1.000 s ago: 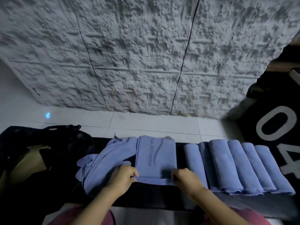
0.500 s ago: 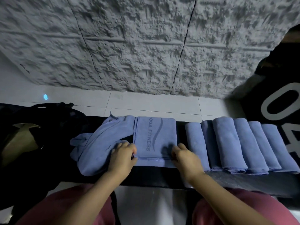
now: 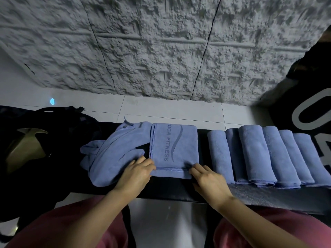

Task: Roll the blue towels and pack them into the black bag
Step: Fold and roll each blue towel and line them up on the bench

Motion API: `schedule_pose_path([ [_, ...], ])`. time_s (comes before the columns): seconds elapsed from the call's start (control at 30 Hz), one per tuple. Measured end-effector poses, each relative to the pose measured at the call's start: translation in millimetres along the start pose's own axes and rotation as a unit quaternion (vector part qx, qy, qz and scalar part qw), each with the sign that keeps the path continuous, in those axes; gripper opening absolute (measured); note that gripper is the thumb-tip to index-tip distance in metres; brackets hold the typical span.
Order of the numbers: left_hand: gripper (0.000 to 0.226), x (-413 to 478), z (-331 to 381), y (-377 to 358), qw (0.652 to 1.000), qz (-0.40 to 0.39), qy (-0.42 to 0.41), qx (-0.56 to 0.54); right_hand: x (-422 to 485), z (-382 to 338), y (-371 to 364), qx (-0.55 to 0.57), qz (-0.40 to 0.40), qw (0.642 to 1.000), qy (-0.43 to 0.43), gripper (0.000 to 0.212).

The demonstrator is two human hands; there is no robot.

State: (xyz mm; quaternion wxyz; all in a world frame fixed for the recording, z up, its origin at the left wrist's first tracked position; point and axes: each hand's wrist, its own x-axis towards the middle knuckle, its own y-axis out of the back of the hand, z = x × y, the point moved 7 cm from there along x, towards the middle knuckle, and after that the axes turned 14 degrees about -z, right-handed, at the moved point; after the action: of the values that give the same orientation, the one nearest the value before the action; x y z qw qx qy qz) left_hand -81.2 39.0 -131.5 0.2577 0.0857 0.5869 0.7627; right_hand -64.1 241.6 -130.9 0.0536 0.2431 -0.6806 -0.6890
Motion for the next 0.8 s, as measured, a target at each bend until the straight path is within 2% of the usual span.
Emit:
schedule_pose_path([
  [0.1,0.027,1,-4,-1,0.998,-0.014,0.022,-0.052,4,7,1,0.028,-0.012,0.999,-0.033,0.042],
  [0.17,0.02,2,-12,-1,0.992,-0.024,0.065,-0.109,8,8,4,0.043,-0.021,0.998,-0.045,0.041],
  [0.23,0.017,3,-21,-1,0.978,-0.032,0.121,-0.167,12,14,6,0.102,-0.045,0.991,-0.078,0.026],
  [0.33,0.016,3,-33,-8,0.947,-0.056,0.182,-0.258,14,25,-8,0.287,-0.107,0.945,-0.118,0.009],
  [0.43,0.014,5,-35,-17,0.923,-0.084,0.209,-0.313,15,26,-11,0.342,-0.119,0.922,-0.135,0.013],
  [0.5,0.016,7,-32,-16,0.935,-0.063,0.2,-0.285,16,26,-9,0.309,-0.12,0.933,-0.142,0.013],
  [0.57,0.017,10,-25,-4,0.97,-0.005,0.164,-0.177,17,23,1,0.219,-0.081,0.964,-0.131,0.011],
  [0.63,0.019,13,-13,6,0.991,0.037,0.102,-0.077,16,16,12,0.121,-0.022,0.988,-0.091,0.016],
  [0.73,0.021,12,-1,9,0.998,0.052,0.023,-0.018,12,5,14,0.025,-0.019,0.998,-0.045,0.035],
  [0.8,0.023,10,0,6,0.999,0.037,0.005,-0.01,9,2,14,0.003,-0.009,0.999,-0.036,0.032],
])
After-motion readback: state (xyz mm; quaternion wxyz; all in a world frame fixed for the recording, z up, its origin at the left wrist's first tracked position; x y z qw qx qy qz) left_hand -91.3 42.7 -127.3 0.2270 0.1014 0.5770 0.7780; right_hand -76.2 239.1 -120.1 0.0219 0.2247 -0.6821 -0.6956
